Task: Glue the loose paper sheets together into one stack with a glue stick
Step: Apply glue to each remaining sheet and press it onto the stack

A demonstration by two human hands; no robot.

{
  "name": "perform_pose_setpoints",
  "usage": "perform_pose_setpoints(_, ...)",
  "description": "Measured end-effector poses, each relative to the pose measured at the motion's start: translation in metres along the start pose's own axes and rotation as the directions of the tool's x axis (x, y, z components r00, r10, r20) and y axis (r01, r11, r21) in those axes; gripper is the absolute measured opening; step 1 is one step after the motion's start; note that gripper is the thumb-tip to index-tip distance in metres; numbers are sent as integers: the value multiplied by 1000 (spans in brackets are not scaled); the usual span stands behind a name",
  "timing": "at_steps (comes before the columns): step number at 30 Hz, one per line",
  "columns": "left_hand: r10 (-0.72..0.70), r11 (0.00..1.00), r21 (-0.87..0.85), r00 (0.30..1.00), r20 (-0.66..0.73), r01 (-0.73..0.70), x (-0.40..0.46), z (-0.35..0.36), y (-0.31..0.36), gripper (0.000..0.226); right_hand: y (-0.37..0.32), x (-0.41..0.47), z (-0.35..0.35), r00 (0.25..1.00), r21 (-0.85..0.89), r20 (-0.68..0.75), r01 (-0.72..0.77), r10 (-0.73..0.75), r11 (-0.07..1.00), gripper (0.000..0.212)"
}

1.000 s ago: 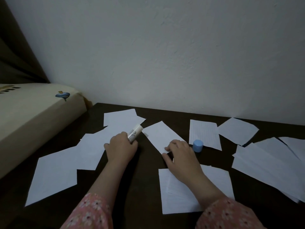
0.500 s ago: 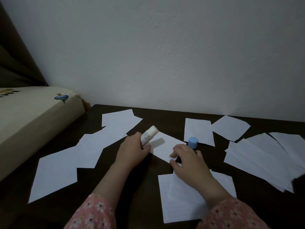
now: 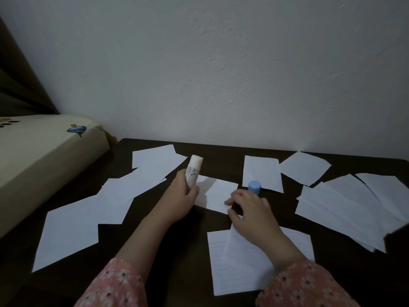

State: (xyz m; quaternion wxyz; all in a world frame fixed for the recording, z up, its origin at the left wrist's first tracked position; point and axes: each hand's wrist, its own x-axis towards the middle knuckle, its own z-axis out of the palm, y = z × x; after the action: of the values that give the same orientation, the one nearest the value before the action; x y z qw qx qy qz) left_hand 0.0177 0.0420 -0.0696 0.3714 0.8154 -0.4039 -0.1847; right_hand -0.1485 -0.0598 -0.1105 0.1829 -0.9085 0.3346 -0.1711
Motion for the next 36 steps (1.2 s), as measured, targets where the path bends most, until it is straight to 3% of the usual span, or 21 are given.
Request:
perform_pose_setpoints(2, 19, 994, -104, 1000, -24, -22, -2, 0, 2, 59, 0, 0, 0, 1000, 9, 3, 2, -2, 1000, 19)
perform_pose_setpoints(6, -25, 927, -372, 986, -167, -40, -6, 3, 3, 39, 0, -1, 0, 1000, 24, 20, -19, 18, 1000, 33)
perform_pose_setpoints(11, -99, 781, -624, 988, -116, 5, -4, 10, 7, 25, 0, 1, 0, 998, -6, 43, -35, 35, 999, 39)
perform_pose_setpoints(15, -55, 888, -459, 997, -47, 28, -4, 20, 10, 28, 0, 2, -1, 995, -25, 89, -33, 36, 999, 40)
perform_pose_setpoints(19, 91, 958, -278, 994, 56, -72, -4, 25, 14, 31, 0, 1, -1, 995, -25, 92, -26, 29, 999, 34)
perform_pose_setpoints(27, 248, 960, -146, 967, 50, -239, -6, 29, 19, 34, 2, 1, 0, 995, -28, 98, -8, 10, 1000, 35)
perform_pose_setpoints(36, 275, 961, -65, 957, 97, -269, -8, 31, 21, 42, -2, 2, 2, 996, -15, 81, -36, 37, 999, 35)
